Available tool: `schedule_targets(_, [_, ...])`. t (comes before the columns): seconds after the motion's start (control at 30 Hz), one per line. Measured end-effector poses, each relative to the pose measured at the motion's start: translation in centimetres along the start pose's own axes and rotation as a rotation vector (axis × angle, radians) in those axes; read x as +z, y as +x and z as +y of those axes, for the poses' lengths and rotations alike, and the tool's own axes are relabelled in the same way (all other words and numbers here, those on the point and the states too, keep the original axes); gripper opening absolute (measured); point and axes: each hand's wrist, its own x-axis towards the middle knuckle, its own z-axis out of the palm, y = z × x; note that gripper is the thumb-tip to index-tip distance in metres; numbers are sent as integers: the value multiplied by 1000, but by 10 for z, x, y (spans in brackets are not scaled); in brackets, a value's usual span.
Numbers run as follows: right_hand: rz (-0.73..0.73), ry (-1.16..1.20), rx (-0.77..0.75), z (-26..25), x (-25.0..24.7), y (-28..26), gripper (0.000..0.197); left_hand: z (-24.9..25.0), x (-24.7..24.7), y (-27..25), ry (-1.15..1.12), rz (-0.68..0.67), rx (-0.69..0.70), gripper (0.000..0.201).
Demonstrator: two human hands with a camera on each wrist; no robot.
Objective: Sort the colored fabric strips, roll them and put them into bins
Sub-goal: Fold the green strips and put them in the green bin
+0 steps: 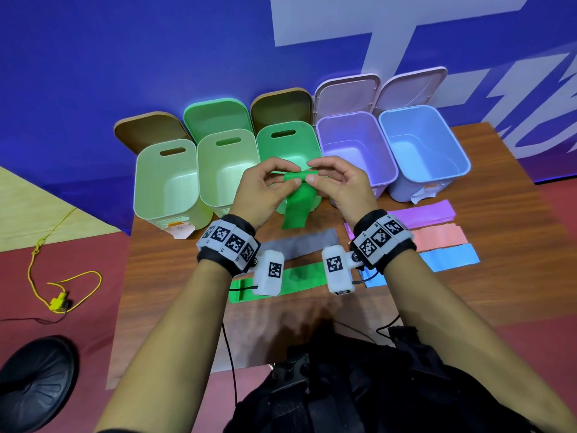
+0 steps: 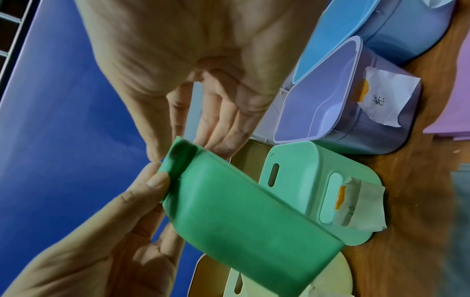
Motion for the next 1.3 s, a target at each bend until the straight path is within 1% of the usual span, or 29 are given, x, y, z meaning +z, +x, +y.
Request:
schedule_targets(0.13, [7, -23, 21, 1, 1, 2, 19, 0, 0, 0, 3, -9, 12, 20])
schedule_targets(0.3, [-5, -37, 21, -3, -3, 2, 23, -5, 0, 1, -2, 16, -30, 15])
schedule_targets(0.4, [-3, -31, 29, -2, -1, 3, 23, -3, 1, -1, -8, 20, -14, 13])
schedule_targets(0.47, [-7, -14, 42, -1, -1, 4, 25, 0, 2, -1, -26, 10, -10, 15])
schedule_targets(0.6, [-4, -35, 40, 0, 0, 7, 18, 1, 0, 1, -32, -30, -15, 20])
schedule_targets(0.7, [8, -47, 20, 0, -2, 8, 20, 0, 2, 0, -29, -9, -19, 23])
schedule_targets(0.77, [-4, -57, 18, -2, -3, 6, 23, -1, 3, 0, -31, 14, -43, 19])
schedule_targets(0.83, [-16, -54, 24, -5, -2, 5, 22, -2, 1, 1, -55, 8, -64, 15])
schedule_targets(0.9, [-10, -42, 25, -5, 0, 5, 22, -4, 0, 2, -56, 2, -48, 12])
schedule_targets(1.03, [-13, -9, 36, -5, 2, 4, 22, -4, 0, 3, -17, -4, 1, 18])
schedule_targets(1.13, [-12, -11, 46, -4, 2, 3, 15, -4, -1, 3, -26, -13, 8, 22])
schedule_targets(1.2, [0, -15, 26, -4, 2, 3, 15, -6, 0, 3, -24, -2, 2, 23])
schedule_targets(1.3, [4, -23, 11, -4, 0, 3, 17, -9, 2, 3, -41, 12, -29, 15])
